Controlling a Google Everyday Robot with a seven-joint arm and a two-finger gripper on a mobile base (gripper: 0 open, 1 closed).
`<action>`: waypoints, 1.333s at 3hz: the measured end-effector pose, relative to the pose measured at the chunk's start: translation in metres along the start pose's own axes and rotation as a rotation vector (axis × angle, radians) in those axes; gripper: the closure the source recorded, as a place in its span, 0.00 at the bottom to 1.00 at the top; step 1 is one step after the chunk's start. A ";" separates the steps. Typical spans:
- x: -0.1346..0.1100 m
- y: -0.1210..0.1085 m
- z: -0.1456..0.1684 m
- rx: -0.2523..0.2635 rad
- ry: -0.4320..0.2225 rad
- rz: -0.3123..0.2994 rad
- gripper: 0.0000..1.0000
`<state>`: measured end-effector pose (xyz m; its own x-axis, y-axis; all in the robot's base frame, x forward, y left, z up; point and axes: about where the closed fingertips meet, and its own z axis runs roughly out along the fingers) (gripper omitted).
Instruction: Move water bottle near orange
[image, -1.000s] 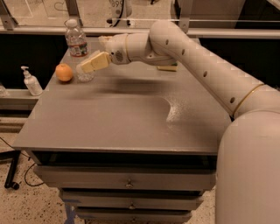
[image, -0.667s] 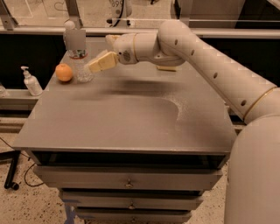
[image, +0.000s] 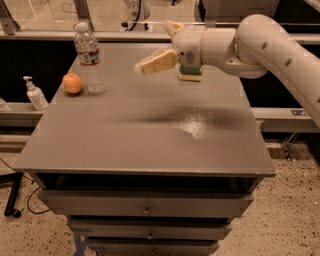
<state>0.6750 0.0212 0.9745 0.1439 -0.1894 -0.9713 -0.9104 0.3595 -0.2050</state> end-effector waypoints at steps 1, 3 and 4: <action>-0.022 -0.001 -0.075 0.076 -0.058 -0.066 0.00; -0.016 -0.012 -0.125 0.154 -0.045 -0.075 0.00; -0.022 -0.014 -0.132 0.151 -0.048 -0.095 0.00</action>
Offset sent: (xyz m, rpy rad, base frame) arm -0.0281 -0.0559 0.0275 0.0345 -0.0858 -0.0457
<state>0.6333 -0.1005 1.0144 0.2483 -0.1868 -0.9505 -0.8237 0.4756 -0.3087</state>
